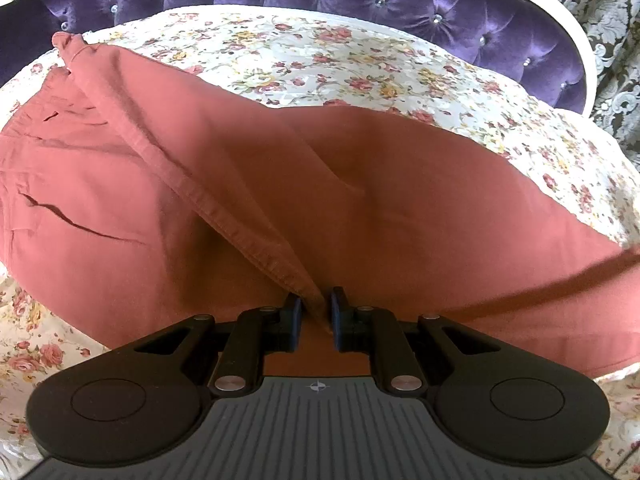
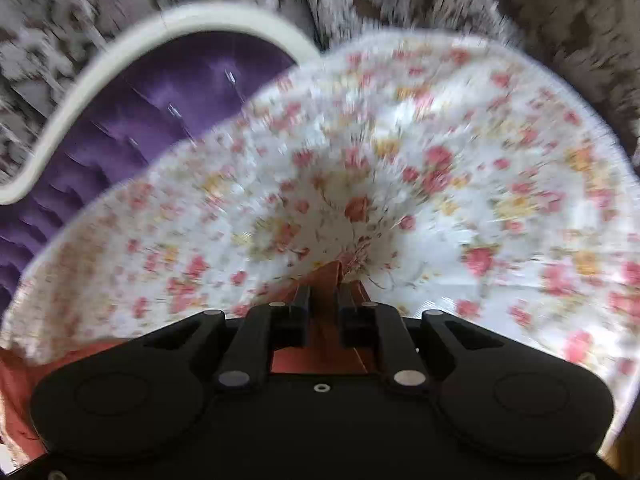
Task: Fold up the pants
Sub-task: 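Lift the held leg and lay it over the other leg with the right gripper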
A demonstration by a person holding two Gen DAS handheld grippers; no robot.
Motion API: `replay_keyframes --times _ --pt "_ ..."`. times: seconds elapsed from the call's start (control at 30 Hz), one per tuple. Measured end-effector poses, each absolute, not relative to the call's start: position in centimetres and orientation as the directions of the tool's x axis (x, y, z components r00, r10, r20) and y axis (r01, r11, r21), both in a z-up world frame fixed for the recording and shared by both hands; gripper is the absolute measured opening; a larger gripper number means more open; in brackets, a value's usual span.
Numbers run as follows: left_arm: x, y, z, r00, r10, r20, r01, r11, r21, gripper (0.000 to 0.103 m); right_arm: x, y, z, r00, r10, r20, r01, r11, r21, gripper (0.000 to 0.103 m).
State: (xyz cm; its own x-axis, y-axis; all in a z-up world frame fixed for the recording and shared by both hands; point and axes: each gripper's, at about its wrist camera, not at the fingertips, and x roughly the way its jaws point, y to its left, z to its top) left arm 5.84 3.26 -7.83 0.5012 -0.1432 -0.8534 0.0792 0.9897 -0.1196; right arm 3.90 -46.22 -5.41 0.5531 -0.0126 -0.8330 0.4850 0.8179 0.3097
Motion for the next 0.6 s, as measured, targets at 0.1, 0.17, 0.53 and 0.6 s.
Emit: replay_keyframes --times 0.1,0.17,0.53,0.6 --pt "5.7 3.1 -7.8 0.507 -0.134 -0.852 0.083 0.991 -0.106 0.015 2.9 -45.7 -5.4 0.557 -0.067 -0.828 0.499 0.823 0.27 0.031" --pt "5.6 3.0 -7.8 0.509 -0.131 -0.851 0.087 0.991 -0.1 0.015 1.3 -44.8 -4.3 0.567 -0.095 -0.818 0.488 0.839 0.241 0.038" --pt "5.7 2.9 -7.8 0.51 -0.125 -0.851 0.094 0.992 -0.09 0.015 -4.5 -42.5 -6.2 0.497 -0.023 -0.867 0.479 0.841 0.252 0.052" --pt "5.7 2.9 -7.8 0.509 -0.127 -0.851 0.093 0.991 -0.093 0.015 -4.5 -42.5 -6.7 0.495 -0.028 -0.868 0.487 0.836 0.251 0.051"
